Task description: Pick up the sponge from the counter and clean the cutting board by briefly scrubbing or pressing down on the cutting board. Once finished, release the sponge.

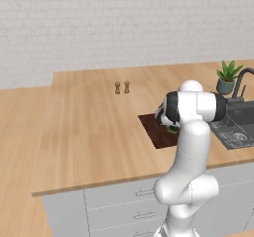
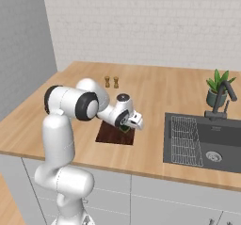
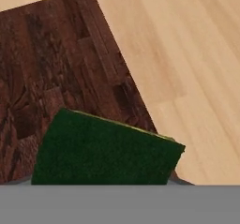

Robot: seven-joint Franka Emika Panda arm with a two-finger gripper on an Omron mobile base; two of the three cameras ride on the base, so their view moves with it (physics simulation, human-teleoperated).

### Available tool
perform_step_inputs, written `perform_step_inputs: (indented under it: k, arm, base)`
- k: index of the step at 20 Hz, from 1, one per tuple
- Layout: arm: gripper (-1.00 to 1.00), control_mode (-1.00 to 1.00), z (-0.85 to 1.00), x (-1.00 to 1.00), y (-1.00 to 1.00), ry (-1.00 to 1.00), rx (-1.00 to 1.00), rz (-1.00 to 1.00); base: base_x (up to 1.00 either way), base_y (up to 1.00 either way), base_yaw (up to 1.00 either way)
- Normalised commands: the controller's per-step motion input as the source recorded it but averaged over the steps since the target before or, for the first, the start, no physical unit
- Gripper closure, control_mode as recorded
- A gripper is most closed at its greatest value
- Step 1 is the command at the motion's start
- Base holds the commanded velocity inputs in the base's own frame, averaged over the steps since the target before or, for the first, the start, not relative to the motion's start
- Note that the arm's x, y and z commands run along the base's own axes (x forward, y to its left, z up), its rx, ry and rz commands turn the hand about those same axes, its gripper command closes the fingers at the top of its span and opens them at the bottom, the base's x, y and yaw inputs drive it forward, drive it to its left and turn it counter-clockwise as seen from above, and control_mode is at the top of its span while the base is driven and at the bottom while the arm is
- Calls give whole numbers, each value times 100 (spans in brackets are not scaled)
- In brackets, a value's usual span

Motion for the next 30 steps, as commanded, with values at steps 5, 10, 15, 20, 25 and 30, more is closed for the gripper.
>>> perform_step_inputs:
  k: [5, 10, 15, 20, 25, 30]
  arm:
    - [100, -100, -17, 4, 100, 2, 0, 0]
    - [100, -100, 0, 11, 100, 0, 0, 0]
    - [100, -100, -68, 5, 98, 3, 0, 2]
    - [100, -100, 10, 0, 100, 0, 0, 0]
    - [100, -100, 10, -11, 91, 1, 0, 3]
    - [-100, -100, -13, -43, 63, 0, 0, 12]
  base:
    - [0, 0, 0]
    - [0, 0, 0]
    - [0, 0, 0]
    - [0, 0, 0]
    - [0, 0, 0]
    - [0, 0, 0]
